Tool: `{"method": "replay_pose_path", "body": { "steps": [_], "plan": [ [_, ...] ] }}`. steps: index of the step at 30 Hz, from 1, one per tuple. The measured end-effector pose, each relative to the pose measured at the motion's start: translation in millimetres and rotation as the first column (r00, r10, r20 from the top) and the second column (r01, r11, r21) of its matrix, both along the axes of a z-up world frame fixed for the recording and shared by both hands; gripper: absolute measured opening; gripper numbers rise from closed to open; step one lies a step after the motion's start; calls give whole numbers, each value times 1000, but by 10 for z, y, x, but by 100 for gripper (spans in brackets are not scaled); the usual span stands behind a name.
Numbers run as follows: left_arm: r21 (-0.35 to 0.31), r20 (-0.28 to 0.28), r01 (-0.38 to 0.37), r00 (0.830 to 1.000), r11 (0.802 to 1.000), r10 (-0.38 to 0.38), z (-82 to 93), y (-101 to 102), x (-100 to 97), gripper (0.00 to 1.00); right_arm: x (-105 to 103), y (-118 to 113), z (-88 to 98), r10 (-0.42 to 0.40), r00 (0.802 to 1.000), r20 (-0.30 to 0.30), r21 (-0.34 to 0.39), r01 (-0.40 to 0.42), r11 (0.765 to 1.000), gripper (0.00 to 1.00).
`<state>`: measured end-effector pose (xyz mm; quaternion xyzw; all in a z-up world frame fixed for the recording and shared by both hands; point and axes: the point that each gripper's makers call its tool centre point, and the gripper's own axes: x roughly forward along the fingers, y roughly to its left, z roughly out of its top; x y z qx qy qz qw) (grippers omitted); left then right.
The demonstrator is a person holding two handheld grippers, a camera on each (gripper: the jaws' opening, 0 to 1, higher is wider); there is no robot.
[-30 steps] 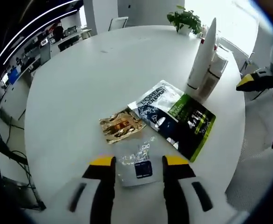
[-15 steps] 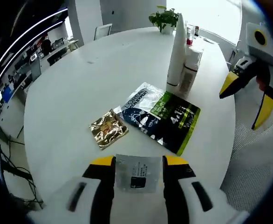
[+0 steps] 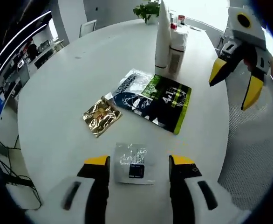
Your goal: Arrange the skincare products in the storage area until every visible bottle or jar stands upright without overlapping.
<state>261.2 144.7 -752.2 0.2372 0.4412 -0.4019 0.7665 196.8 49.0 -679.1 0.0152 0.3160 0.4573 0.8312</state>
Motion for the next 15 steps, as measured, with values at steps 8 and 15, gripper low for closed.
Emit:
{"method": "replay_pose_path", "body": {
  "steps": [8, 15],
  "plan": [
    [75, -57, 26, 998, 997, -22, -171, 58, -21, 50, 2, -48, 16, -8, 1000, 5, -3, 8, 1000, 34],
    [76, -64, 9, 998, 997, -4, -170, 84, -25, 41, 20, -50, 10, -11, 1000, -1, 3, 11, 1000, 34]
  ]
}}
